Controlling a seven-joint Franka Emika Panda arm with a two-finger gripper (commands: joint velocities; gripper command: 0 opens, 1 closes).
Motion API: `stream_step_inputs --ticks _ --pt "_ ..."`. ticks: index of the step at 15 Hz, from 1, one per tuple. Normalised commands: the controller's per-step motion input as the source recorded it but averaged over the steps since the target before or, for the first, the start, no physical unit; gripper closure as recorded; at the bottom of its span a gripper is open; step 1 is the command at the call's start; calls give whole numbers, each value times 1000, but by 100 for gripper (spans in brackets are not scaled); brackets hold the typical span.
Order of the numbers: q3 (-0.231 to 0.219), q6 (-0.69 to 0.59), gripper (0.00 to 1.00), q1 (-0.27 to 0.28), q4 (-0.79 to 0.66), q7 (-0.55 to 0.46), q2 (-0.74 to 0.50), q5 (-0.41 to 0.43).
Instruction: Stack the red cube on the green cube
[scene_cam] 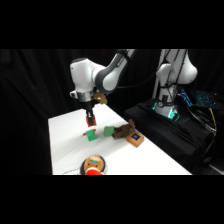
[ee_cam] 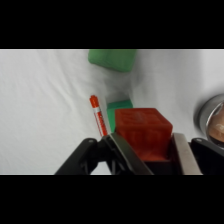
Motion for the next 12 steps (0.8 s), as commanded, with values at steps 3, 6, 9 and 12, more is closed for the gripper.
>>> stream_step_inputs --ticks 3,6,9,12 --pt "80 7 76 -124 311 -207 244 144" --pt "86 -2 76 -109 294 -181 217 130" --pt "87 9 76 -100 258 -162 196 127" --pt "88 17 76 -110 225 -163 175 137"
